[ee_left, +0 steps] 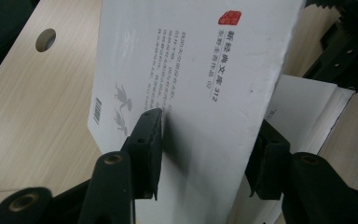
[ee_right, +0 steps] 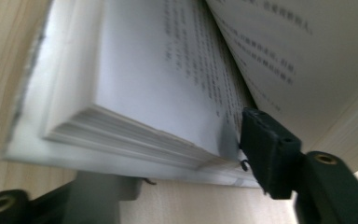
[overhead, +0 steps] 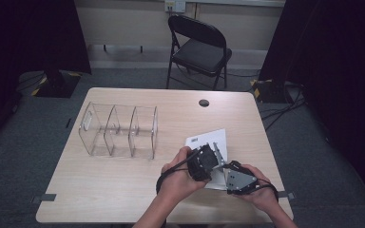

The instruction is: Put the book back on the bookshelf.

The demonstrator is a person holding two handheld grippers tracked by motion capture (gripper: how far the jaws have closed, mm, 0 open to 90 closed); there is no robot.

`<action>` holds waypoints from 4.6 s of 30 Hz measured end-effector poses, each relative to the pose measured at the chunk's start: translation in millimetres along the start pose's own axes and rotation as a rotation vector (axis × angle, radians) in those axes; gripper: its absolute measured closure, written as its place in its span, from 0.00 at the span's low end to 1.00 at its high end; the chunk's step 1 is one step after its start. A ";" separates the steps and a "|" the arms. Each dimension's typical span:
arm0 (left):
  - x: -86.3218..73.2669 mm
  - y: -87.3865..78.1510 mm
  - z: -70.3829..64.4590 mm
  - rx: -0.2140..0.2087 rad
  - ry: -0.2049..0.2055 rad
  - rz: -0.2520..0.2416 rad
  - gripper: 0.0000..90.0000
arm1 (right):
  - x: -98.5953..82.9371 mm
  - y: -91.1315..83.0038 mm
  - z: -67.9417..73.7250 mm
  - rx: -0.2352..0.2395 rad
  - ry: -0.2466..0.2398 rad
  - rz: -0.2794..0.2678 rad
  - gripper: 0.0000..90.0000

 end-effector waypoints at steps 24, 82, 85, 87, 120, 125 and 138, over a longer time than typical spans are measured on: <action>-20.6 -28.8 19.7 -0.084 -0.061 -0.176 0.36 | 14.4 -22.6 -25.7 0.078 0.212 -0.049 0.63; -141.3 17.4 14.1 -0.173 -0.348 -0.139 0.20 | 25.4 -43.3 -42.3 0.223 0.276 0.036 0.67; -143.2 16.6 15.8 -0.169 -0.355 -0.138 0.20 | 26.7 -44.2 -41.6 0.231 0.272 0.039 0.67; -143.7 16.1 16.7 -0.166 -0.355 -0.139 0.20 | 27.3 -45.8 -41.5 0.239 0.270 0.043 0.67; -156.5 21.4 14.5 -0.182 -0.358 -0.110 0.16 | 40.7 -62.7 -60.0 0.279 0.260 0.109 0.82; -157.9 20.6 13.9 -0.186 -0.358 -0.102 0.17 | 41.5 -63.0 -59.0 0.280 0.249 0.109 0.82; -161.6 17.4 16.9 -0.182 -0.373 -0.096 0.17 | 40.6 -70.0 -55.7 0.320 0.236 0.108 0.83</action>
Point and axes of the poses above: each handheld gripper's, and its own axes: y roughly forward along the jaws, x roughly out of its top, z roughly to its left, the point moved 7 cm from there along y, roughly forward along the jaws, and after that the axes turned 5 degrees about y, right-handed, at the moved point
